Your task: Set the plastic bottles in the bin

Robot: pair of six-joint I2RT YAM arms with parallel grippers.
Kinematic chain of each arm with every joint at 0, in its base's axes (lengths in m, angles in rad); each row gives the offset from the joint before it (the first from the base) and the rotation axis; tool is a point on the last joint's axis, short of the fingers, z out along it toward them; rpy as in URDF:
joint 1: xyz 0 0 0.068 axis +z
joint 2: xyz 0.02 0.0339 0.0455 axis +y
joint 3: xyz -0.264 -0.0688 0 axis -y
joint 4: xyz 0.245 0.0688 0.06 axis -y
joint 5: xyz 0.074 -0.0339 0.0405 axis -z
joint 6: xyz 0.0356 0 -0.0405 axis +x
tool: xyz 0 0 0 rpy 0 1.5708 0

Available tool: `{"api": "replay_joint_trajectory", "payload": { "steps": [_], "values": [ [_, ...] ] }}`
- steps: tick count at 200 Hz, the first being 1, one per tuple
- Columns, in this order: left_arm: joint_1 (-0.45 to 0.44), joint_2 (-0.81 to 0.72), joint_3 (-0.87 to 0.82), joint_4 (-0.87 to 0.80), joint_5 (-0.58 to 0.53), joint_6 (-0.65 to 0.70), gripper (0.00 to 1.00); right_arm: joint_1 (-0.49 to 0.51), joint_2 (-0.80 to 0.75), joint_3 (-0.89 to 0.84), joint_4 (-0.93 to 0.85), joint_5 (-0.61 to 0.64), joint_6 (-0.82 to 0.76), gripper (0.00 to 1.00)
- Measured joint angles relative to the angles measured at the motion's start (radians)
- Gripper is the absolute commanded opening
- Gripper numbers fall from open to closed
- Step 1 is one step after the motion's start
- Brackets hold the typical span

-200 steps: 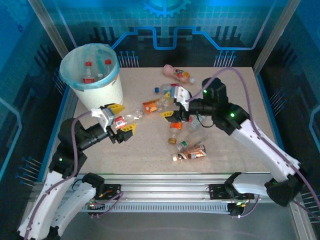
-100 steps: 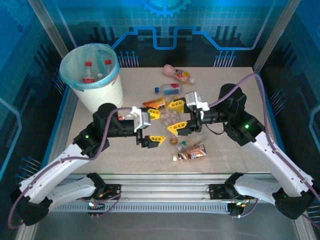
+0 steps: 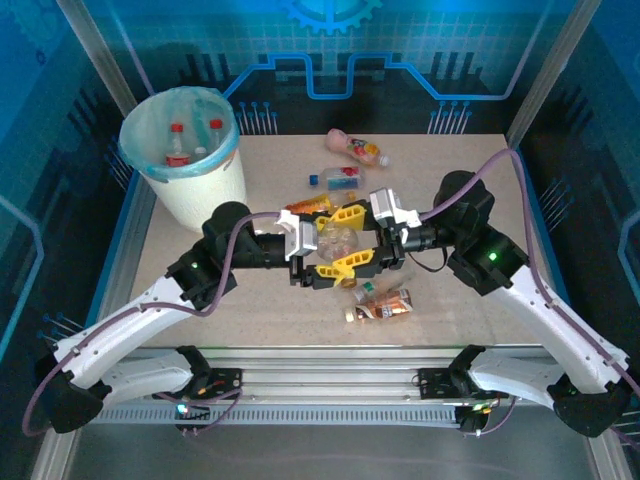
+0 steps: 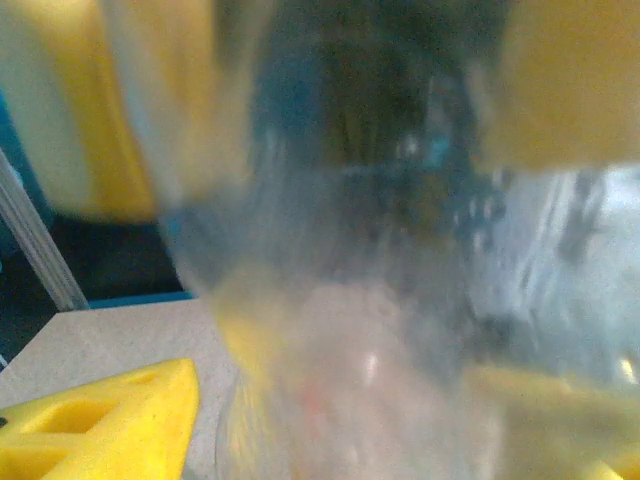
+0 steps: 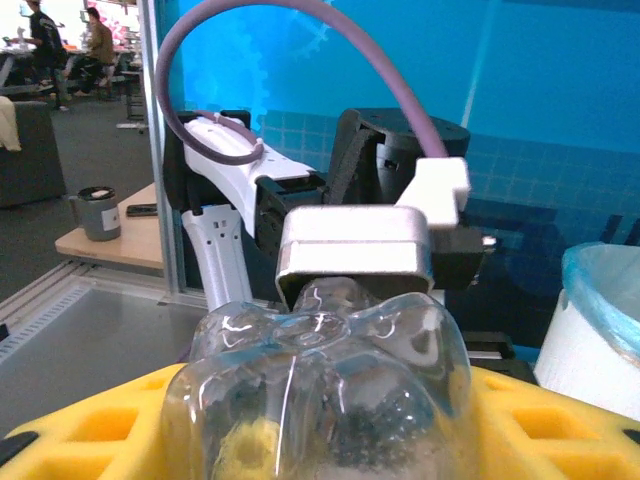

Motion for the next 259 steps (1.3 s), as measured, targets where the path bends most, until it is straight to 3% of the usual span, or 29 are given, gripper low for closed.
{"api": "replay_joint_trajectory", "payload": {
  "steps": [38,101,116,142,163,204,230,259],
  "values": [
    [-0.001,0.0,-0.031,0.069,-0.004,-0.033,0.71,0.008,0.019,-0.01,0.0,0.005,0.022,0.49],
    [-0.001,-0.003,-0.081,0.157,-0.005,-0.085,0.54,0.009,0.006,-0.043,0.042,0.059,0.045,0.5],
    [-0.002,-0.005,-0.097,0.179,-0.005,-0.086,0.5,0.01,-0.005,-0.056,0.042,0.079,0.048,0.55],
    [-0.005,-0.008,-0.109,0.195,-0.011,-0.09,0.48,0.015,-0.016,-0.067,0.042,0.108,0.048,0.73],
    [-0.006,-0.02,-0.119,0.195,-0.032,-0.108,0.34,0.016,-0.041,-0.08,0.045,0.153,0.042,0.77],
    [-0.006,-0.056,-0.119,0.193,-0.101,-0.159,0.25,0.017,-0.116,-0.12,0.064,0.261,0.028,0.89],
    [-0.006,-0.09,-0.119,0.179,-0.168,-0.185,0.18,0.017,-0.117,-0.12,0.08,0.31,0.029,0.89],
    [0.002,-0.129,-0.092,0.1,-0.279,-0.187,0.0,0.027,-0.069,-0.105,0.055,0.35,0.018,0.89]
  ]
}}
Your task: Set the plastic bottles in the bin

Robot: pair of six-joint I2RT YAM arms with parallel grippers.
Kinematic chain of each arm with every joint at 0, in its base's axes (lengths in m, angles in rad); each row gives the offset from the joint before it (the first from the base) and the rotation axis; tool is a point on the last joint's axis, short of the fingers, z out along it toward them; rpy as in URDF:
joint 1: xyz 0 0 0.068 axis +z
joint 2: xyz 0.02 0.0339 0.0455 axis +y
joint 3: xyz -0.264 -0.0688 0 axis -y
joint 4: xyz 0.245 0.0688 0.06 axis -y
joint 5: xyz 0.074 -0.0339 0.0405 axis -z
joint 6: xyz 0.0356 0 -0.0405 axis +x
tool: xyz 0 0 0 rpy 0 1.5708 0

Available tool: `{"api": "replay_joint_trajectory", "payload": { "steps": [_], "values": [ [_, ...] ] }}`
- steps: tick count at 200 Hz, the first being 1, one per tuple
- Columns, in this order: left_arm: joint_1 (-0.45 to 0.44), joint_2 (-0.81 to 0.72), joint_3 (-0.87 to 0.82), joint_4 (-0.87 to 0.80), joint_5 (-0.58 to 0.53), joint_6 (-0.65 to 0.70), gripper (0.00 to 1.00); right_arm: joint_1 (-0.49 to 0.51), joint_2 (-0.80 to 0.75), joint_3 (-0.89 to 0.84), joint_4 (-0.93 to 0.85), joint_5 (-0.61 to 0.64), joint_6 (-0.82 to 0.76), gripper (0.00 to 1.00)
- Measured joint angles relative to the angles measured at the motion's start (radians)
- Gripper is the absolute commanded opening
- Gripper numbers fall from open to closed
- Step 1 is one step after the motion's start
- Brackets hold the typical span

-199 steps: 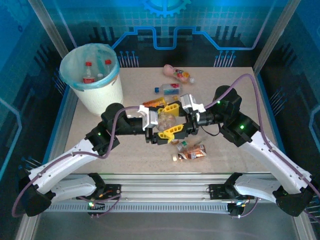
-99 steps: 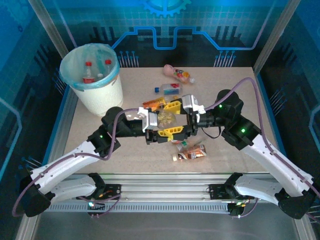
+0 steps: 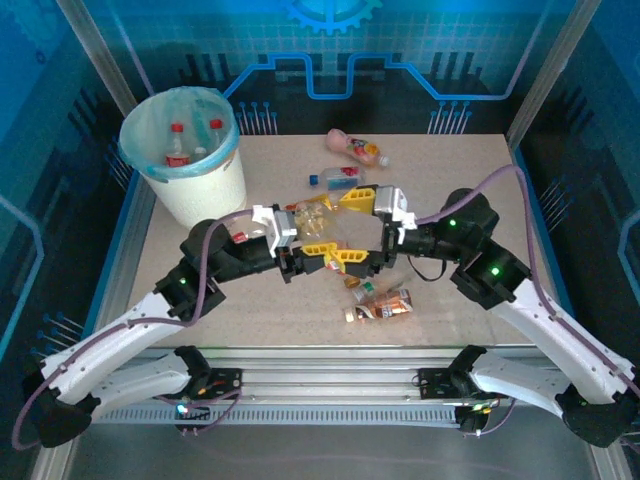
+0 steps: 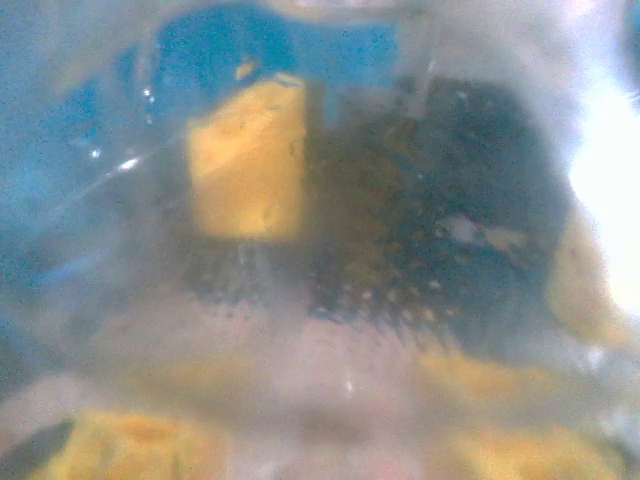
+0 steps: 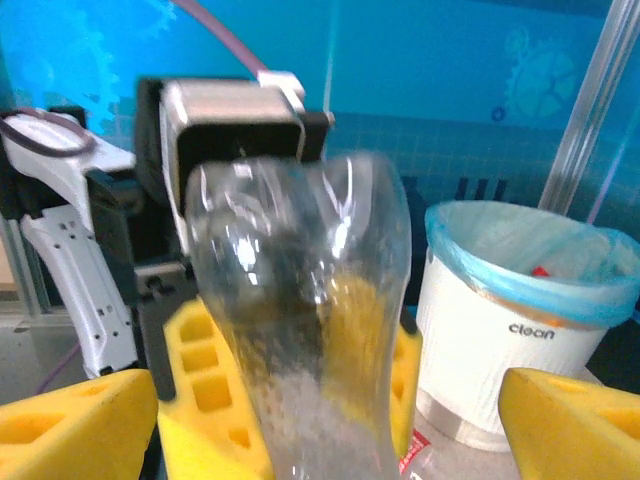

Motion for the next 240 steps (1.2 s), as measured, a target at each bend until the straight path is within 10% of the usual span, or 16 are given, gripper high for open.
{"api": "replay_joint_trajectory", "payload": {
  "steps": [103,240],
  "values": [
    [0.468,0.152,0.517,-0.358,-0.459,-0.08,0.0,0.021,0.192,0.067,-0.038,0.096,-0.016,0.87],
    [0.849,0.417,0.756,-0.426,-0.505,-0.165,0.0,0.183,0.341,0.166,-0.019,0.105,0.022,0.85]
  ]
}}
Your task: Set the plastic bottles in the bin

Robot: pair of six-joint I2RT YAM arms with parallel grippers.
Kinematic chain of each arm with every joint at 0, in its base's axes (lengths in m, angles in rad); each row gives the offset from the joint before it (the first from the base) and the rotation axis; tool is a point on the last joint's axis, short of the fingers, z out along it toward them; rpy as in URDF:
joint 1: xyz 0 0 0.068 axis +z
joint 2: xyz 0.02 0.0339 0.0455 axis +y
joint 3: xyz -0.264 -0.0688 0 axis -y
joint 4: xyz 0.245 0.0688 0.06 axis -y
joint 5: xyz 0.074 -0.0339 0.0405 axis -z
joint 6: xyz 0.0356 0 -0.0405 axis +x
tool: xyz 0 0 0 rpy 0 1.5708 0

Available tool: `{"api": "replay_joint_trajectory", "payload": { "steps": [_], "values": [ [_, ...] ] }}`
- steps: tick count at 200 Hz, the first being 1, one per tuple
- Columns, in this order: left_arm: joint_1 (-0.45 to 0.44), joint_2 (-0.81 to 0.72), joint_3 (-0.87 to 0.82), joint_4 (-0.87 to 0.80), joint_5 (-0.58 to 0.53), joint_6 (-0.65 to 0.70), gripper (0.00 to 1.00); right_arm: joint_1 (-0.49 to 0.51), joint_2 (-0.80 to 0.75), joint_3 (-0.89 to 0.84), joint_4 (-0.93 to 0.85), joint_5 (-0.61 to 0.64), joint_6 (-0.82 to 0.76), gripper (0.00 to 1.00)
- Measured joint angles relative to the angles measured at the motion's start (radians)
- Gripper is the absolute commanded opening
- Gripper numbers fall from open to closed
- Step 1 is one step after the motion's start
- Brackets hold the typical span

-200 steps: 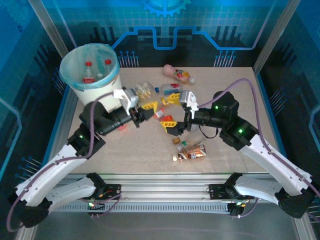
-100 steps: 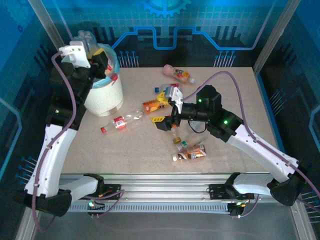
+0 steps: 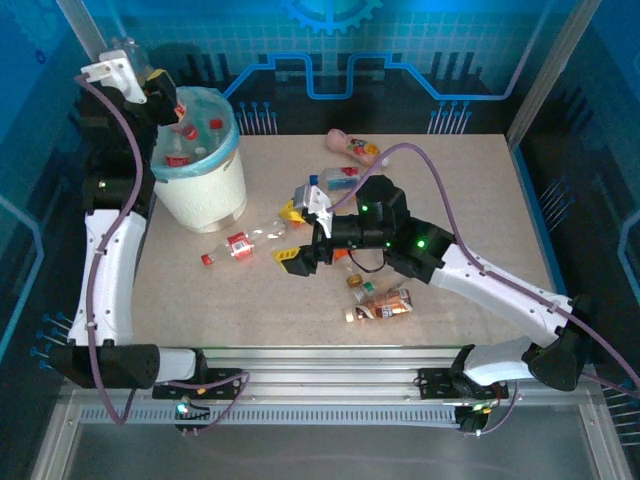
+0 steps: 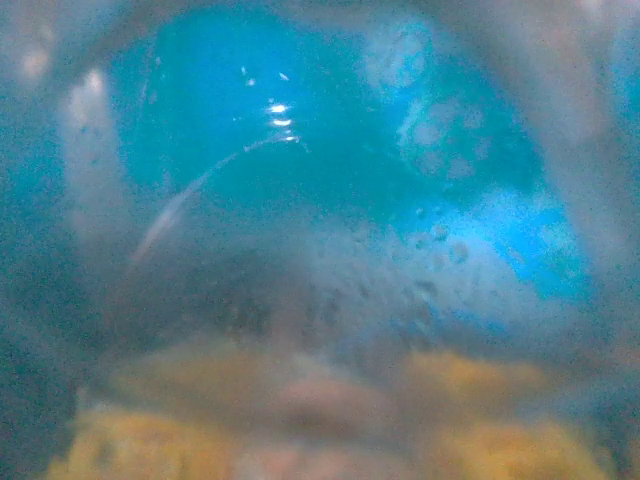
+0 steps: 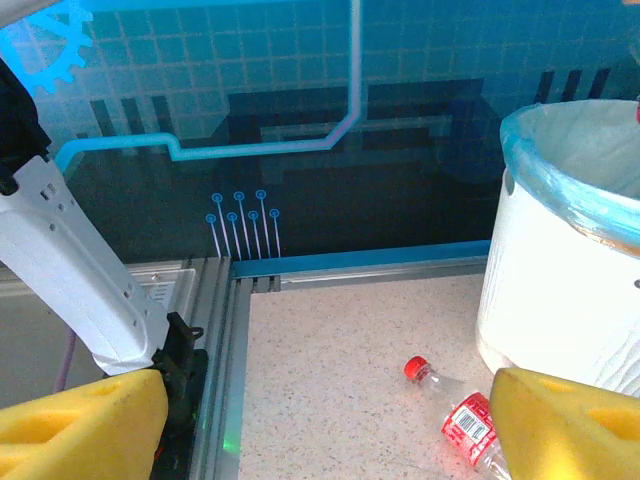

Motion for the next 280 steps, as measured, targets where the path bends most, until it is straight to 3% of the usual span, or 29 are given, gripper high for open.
{"api": "replay_joint_trajectory", "payload": {
  "steps": [76,118,138,153,176,253,280],
  "values": [
    [0.085,0.063,-0.045,0.028,-0.003,0.001,0.0,0.007,0.0,0.0,-0.018,0.026,0.0,0.84],
    [0.086,0.114,-0.132,0.068,0.082,0.003,0.0,0.008,0.0,0.0,-0.033,0.043,0.0,0.85],
    [0.086,0.127,-0.184,0.074,0.143,0.003,0.2,0.009,0.0,0.0,-0.04,0.044,0.0,0.84],
    [0.086,0.131,-0.208,0.075,0.186,0.004,0.43,0.009,0.001,0.0,-0.042,0.047,0.0,0.85],
    [0.086,0.131,-0.222,0.078,0.225,0.011,0.55,0.011,0.009,0.002,-0.051,0.049,0.0,0.85],
    [0.086,0.129,-0.226,0.085,0.25,0.02,0.65,0.026,0.031,0.026,-0.074,0.051,0.0,0.84],
    [0.086,0.126,-0.229,0.086,0.25,0.02,0.73,0.029,0.031,0.026,-0.084,0.051,0.0,0.84]
  ]
}}
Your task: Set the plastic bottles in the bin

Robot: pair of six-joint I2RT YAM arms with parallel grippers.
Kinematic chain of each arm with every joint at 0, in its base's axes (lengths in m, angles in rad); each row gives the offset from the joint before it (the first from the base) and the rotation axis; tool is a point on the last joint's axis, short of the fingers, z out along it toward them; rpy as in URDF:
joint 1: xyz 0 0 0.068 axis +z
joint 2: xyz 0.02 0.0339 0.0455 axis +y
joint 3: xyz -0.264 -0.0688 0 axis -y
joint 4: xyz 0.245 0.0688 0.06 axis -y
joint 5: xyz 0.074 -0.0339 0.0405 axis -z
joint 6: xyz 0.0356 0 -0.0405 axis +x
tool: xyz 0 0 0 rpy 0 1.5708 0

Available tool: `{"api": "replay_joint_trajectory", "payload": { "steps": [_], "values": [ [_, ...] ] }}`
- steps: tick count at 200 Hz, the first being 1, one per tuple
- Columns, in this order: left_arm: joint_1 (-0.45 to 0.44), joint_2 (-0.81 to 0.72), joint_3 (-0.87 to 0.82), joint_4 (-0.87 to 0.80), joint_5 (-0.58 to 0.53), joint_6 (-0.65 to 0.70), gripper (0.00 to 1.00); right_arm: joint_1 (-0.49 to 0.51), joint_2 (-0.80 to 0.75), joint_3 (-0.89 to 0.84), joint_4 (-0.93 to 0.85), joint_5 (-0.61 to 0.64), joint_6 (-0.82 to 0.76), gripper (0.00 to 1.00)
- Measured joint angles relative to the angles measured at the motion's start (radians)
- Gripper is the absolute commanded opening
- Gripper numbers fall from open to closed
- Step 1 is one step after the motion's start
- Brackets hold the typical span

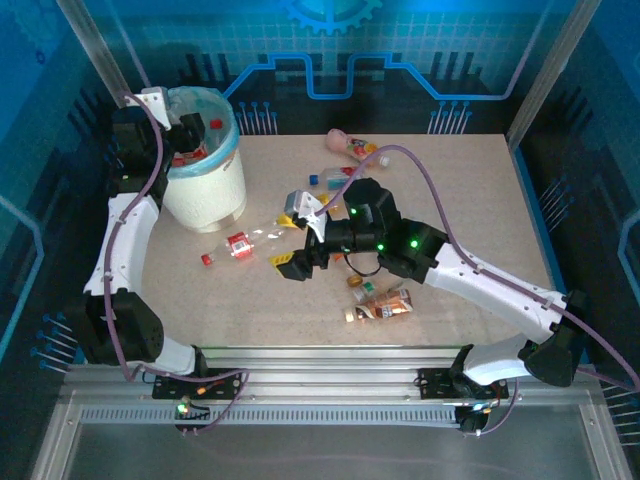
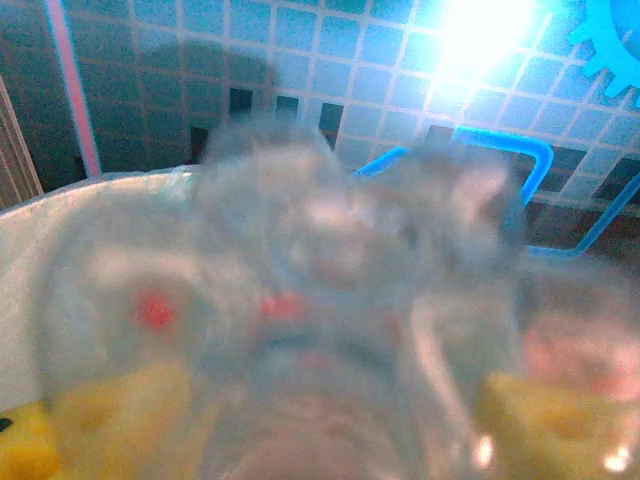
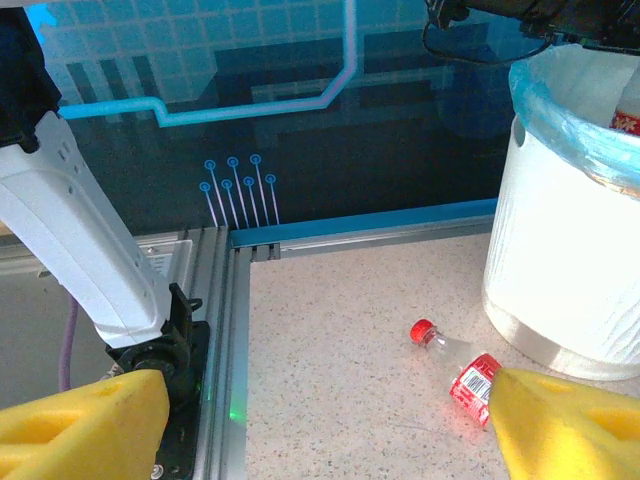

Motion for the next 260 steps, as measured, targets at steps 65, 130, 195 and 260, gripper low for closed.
{"api": "replay_joint_trajectory", "payload": {
  "steps": [65,130,195,260],
  "values": [
    [0.0,-0.011,-0.003,0.006,0.0,-0.001,0.72,0.011,0.0,0.006,-0.011,0.015,0.0,0.84],
    [0.0,-0.019,-0.003,0.001,-0.001,-0.001,0.71,0.013,0.003,0.006,-0.02,0.025,0.0,0.84],
    [-0.004,-0.165,-0.007,-0.127,0.02,-0.01,0.69,0.018,0.092,0.083,-0.104,0.07,-0.115,0.88],
    [-0.03,-0.606,-0.213,-0.264,0.027,-0.09,0.68,0.017,0.41,0.316,-0.257,0.072,-0.465,0.91]
  ]
}}
